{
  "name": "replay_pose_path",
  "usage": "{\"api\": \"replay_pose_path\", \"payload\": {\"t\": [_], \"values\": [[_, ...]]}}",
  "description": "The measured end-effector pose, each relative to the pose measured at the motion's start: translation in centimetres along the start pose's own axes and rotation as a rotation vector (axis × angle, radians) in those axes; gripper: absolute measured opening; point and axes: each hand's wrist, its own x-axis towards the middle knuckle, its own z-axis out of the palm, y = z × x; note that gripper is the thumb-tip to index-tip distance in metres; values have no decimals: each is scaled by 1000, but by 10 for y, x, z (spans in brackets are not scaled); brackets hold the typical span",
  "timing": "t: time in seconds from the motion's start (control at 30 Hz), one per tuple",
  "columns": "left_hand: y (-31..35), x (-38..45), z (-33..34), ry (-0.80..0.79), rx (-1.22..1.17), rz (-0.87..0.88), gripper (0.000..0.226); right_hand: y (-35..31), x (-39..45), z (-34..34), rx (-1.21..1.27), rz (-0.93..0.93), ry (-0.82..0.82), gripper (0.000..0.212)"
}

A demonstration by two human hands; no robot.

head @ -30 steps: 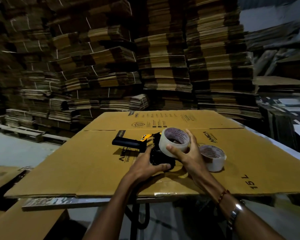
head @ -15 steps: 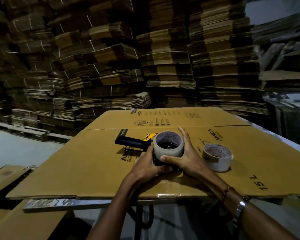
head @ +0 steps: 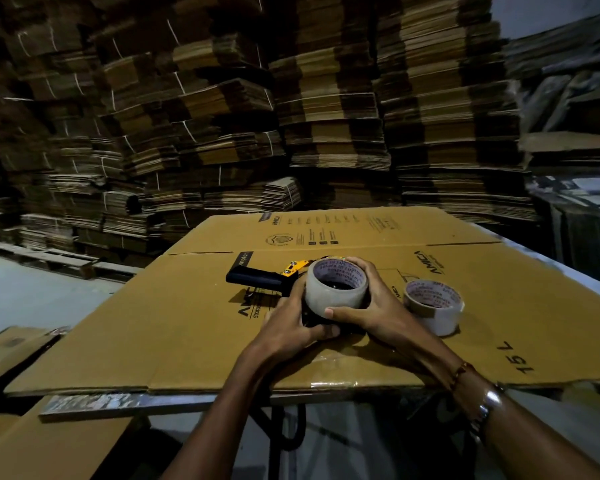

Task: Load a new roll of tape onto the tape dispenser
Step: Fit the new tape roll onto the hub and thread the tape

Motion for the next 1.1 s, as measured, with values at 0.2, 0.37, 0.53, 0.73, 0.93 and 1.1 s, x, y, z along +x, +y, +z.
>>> {"api": "replay_pose_path", "payload": {"t": [0.2,0.37,0.53,0.73,0.93,1.1], "values": [[0,-3,1,11,2,42,105,2,2,5,-84,-7,54,104],[-1,-3,3,7,16,37,108,-1,1,12,-154,-33,112,102],[0,-4,5,25,68,55,109,-2,-1,18,-192,-35,174,102],[1,-5,3,9,94,18,110,-3,-2,14,-68,23,118,98],[-1,-3,1,-15,55,-25,111,-2,-5,-6,151,87,-62,104],[-1,-3,2,1,73,-28,112,-3,-4,7,-75,34,71,116]]}}
